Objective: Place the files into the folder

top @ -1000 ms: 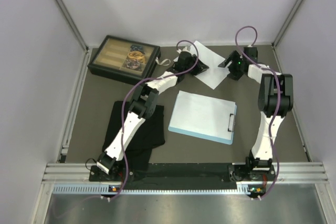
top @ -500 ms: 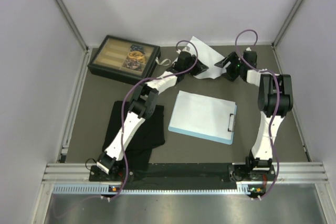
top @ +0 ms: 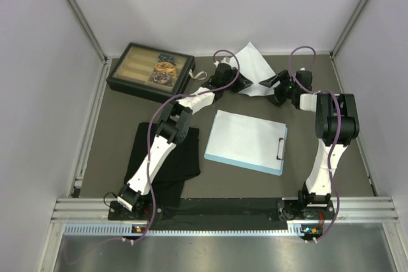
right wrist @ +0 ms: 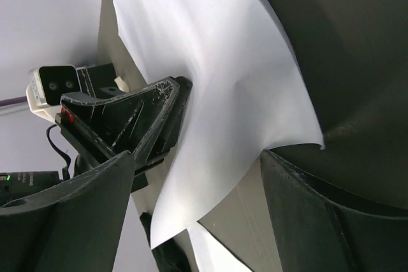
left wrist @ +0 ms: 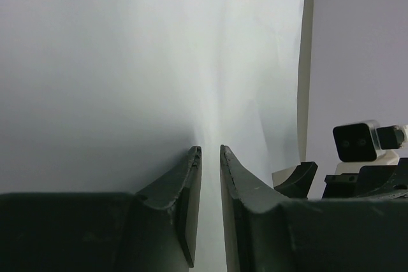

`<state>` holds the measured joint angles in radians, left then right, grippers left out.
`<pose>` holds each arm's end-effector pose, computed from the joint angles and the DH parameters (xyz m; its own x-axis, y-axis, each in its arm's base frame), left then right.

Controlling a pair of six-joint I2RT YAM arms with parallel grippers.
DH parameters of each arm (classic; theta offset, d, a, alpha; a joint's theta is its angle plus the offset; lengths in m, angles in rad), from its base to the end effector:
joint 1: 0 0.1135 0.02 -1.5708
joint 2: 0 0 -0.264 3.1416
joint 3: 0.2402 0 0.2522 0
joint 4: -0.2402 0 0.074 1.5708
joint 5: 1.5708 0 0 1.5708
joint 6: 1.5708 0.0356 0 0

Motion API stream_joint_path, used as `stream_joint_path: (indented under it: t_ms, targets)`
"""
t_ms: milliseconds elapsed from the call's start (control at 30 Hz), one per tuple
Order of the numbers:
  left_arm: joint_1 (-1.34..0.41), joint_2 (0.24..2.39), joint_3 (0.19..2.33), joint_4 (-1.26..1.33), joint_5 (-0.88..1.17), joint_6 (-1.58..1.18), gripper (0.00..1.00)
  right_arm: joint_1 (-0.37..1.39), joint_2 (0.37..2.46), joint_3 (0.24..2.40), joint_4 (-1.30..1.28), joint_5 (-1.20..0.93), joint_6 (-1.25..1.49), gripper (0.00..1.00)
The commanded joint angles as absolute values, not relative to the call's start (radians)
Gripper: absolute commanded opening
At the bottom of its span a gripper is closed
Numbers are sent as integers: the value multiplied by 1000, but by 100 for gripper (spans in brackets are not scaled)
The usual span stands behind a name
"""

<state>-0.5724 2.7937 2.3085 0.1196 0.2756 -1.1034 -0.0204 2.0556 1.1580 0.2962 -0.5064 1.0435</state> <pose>0.5108 -0.3407 0.1036 -0.7914 -0.5120 -0.3339 0.0628 0.4753 -0.8776 0.4296 0.0085 0.1335 -0.6148 0.7684 -0.1778 0.2966 0.4341 0.8506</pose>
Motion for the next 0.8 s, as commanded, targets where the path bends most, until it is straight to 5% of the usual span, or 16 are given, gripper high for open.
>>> stream_joint_path:
  t_ms: [0, 767]
  targets:
    - [-580, 2806, 2270, 52, 288, -1092, 24, -6, 2034, 1117, 271, -489, 1071, 80]
    - [-578, 2804, 2258, 48, 285, -1091, 24, 47, 1945, 945, 339, -446, 1135, 80]
